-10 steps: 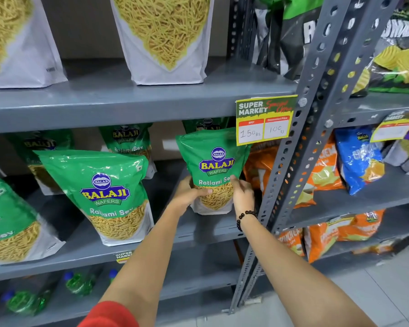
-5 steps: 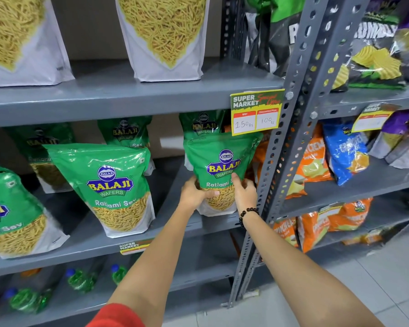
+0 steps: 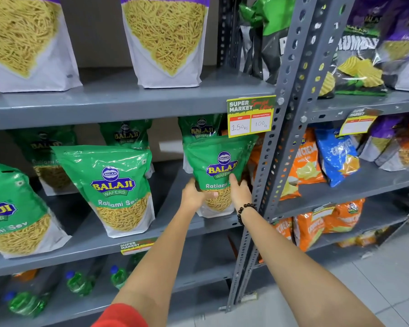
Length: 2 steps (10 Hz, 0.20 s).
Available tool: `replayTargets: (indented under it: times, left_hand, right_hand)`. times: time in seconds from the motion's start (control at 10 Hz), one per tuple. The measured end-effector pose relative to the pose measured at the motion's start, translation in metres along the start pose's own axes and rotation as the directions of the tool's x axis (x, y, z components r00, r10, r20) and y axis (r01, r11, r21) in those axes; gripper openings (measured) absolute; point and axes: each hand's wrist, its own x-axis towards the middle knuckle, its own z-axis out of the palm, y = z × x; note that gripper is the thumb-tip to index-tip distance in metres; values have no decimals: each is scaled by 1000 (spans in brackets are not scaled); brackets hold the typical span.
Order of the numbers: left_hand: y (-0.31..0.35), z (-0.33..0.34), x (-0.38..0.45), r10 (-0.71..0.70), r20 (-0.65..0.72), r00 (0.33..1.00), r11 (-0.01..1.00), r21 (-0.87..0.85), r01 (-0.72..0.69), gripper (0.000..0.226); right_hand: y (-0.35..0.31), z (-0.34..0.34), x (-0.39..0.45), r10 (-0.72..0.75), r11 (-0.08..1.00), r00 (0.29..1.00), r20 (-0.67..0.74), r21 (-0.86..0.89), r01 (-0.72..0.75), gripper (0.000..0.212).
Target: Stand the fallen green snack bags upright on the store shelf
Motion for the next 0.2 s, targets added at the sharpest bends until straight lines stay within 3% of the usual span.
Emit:
replayTargets:
  times: [0.2]
  left_hand:
    - [2, -16, -25, 48, -127, 991, 999, 31, -45, 88]
  right_hand:
    - [1, 12, -34, -213, 975, 971, -112, -83, 204, 65]
